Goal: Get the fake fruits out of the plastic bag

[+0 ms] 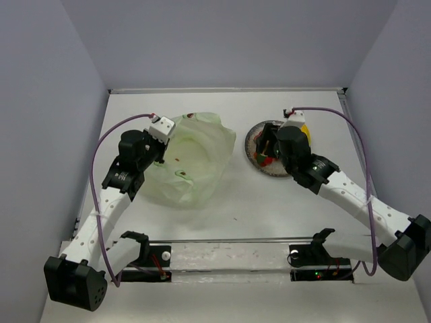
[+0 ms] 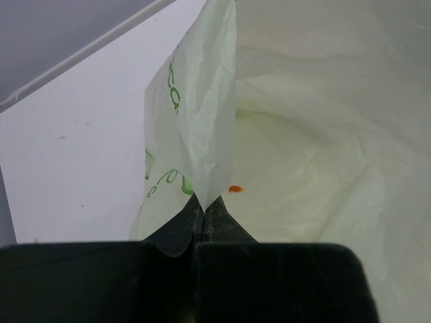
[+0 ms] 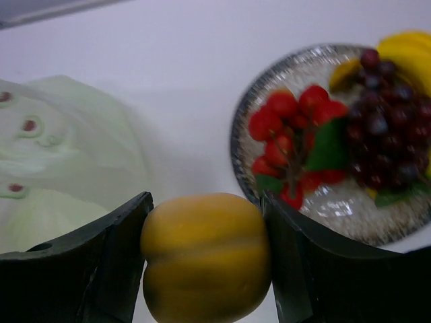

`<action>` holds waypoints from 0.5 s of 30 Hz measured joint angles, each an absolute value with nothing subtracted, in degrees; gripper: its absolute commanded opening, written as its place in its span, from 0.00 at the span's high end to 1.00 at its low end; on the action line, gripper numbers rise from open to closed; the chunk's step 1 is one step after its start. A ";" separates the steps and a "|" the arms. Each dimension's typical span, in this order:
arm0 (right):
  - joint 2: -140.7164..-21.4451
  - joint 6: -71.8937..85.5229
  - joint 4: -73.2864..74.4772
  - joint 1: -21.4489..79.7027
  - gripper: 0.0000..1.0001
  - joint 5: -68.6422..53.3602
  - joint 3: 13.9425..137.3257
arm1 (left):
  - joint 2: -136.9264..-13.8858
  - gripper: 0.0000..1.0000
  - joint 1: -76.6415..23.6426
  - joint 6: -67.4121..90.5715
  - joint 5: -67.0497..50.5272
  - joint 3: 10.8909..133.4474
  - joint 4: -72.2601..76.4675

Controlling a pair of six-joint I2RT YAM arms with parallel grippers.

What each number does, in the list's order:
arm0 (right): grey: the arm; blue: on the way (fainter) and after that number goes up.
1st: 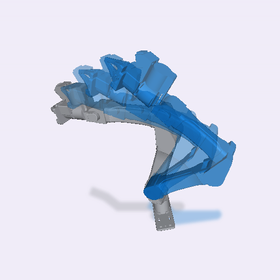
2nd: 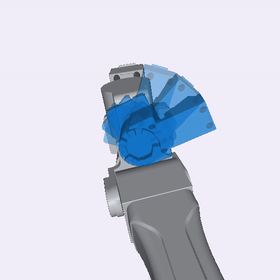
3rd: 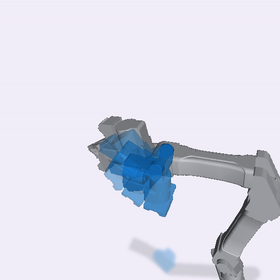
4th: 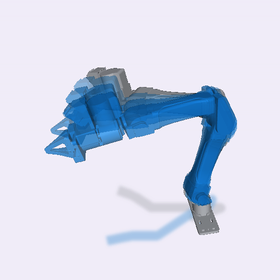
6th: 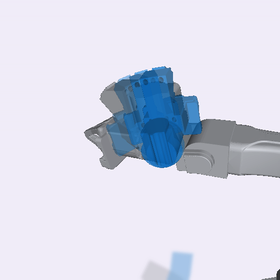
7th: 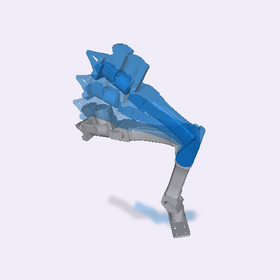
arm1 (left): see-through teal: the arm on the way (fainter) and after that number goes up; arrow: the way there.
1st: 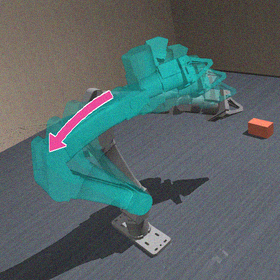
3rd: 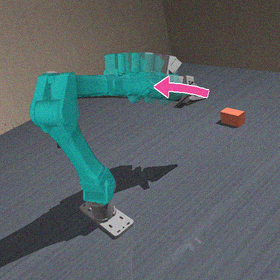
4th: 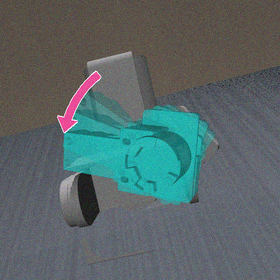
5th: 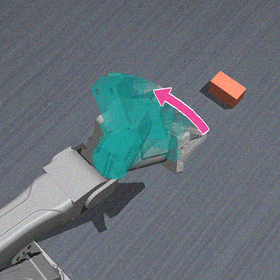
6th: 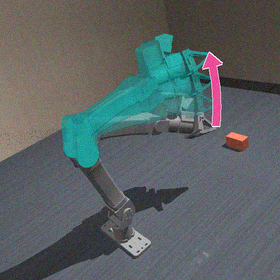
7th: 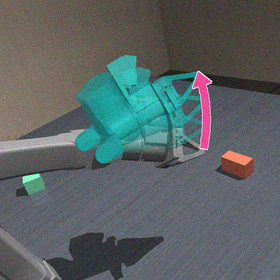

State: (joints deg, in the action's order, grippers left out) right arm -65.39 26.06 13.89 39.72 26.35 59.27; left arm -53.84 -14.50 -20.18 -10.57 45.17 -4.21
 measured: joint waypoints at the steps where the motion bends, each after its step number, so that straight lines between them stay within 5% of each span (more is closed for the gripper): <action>1: -65.17 28.64 15.66 39.20 0.99 27.83 57.17 | -53.82 1.00 -14.50 -20.21 -10.68 45.17 -4.08; 15: -77.60 45.47 21.39 31.73 0.99 35.03 48.86 | -52.77 1.00 -14.50 -20.45 -11.44 45.17 -3.86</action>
